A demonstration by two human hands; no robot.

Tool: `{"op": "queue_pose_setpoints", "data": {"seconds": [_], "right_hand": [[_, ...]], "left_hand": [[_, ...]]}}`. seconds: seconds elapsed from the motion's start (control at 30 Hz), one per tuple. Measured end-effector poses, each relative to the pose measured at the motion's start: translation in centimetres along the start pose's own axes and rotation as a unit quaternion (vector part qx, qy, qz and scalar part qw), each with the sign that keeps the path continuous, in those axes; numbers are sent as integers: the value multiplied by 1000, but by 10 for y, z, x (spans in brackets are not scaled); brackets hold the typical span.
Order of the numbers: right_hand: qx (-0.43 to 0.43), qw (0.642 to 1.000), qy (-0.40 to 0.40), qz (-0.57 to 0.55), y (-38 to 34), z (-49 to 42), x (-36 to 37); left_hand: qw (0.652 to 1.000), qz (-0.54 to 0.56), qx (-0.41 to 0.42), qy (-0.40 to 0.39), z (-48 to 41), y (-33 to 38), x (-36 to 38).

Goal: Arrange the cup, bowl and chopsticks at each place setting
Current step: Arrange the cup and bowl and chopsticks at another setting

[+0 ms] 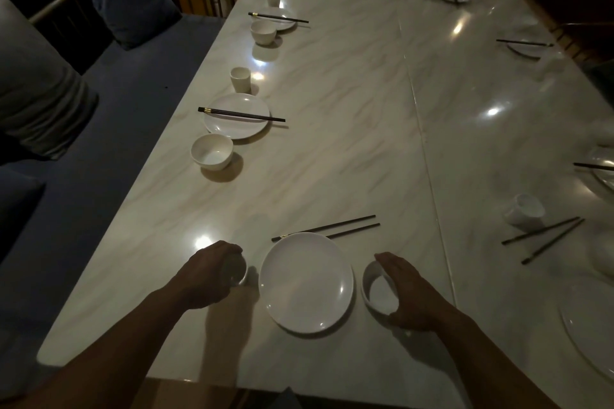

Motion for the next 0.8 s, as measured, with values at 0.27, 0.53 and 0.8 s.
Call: {"op": "queue_pose_setpoints", "data": {"seconds": [0.27, 0.53, 0.8], "right_hand": [[-9, 999, -30, 13, 8, -3, -4], [68, 971, 146, -175, -1, -30, -34], [187, 945, 98, -251, -14, -83, -48]], "left_hand": [[997, -37, 1, -68, -6, 2, -8], [998, -6, -48, -39, -50, 36, -15], [999, -29, -36, 15, -149, 99, 6]]}}
Point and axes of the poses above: each hand's wrist, its own z-axis away from the middle knuckle, its own x-axis out of the palm, y = z × x, the point moved 1 cm from there along -z, towards the middle knuckle, and after that the axes turned 4 degrees about -y, right-handed, at the moved point
